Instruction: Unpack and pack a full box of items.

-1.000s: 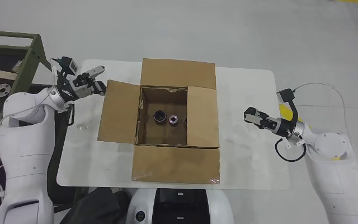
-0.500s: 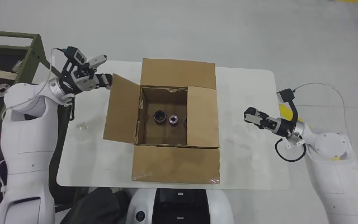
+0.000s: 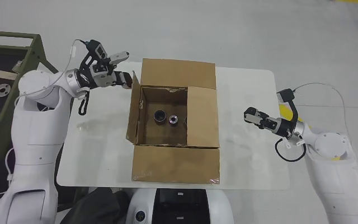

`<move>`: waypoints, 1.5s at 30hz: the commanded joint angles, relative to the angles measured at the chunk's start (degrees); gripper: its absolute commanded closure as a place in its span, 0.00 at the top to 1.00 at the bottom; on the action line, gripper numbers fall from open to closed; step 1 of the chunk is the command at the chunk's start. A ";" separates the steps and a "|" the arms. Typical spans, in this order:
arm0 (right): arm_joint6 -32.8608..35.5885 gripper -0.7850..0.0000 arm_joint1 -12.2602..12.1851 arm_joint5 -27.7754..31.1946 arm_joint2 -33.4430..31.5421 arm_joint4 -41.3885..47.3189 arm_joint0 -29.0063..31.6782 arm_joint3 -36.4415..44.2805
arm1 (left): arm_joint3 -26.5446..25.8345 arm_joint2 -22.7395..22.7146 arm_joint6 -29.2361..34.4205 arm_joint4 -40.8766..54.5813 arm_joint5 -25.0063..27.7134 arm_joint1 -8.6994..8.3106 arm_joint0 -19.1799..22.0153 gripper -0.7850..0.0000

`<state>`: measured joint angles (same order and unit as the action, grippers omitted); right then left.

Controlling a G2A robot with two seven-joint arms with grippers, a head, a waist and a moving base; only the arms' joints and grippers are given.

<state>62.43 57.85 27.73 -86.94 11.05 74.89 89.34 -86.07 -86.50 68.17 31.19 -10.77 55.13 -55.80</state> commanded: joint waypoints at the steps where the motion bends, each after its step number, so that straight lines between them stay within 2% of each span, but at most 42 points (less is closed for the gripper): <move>1: 0.00 1.00 0.00 0.00 0.00 0.00 0.00 0.00 | -0.41 0.94 -0.20 -0.39 -0.06 0.03 0.35 1.00; 9: 0.00 1.00 0.00 0.00 0.00 0.00 0.00 0.00 | -2.66 5.33 -1.53 -2.64 0.18 0.26 1.23 1.00; 16: 0.00 1.00 0.00 0.00 0.00 0.00 0.00 0.00 | -2.32 10.42 -2.51 -6.22 0.39 0.62 1.69 1.00; 22: 0.00 1.00 0.00 0.00 0.00 0.00 0.00 0.00 | -2.42 12.71 -3.07 -8.68 1.01 0.70 1.67 1.00; 30: 0.00 1.00 0.00 0.00 0.00 0.00 0.00 0.00 | -5.24 14.31 -7.64 -17.06 4.23 0.44 0.13 1.00; 37: 0.00 1.00 0.00 0.00 0.00 0.00 0.00 0.00 | -6.91 14.99 -10.77 -22.01 4.58 0.25 -1.17 1.00; 45: 0.00 1.00 0.00 0.00 0.00 0.00 0.00 0.00 | -6.56 12.99 -12.17 -17.14 3.00 0.28 -1.23 1.00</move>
<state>62.43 57.85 27.73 -86.94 11.05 74.89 89.34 -92.75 -73.04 56.42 13.18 -7.83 55.40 -57.06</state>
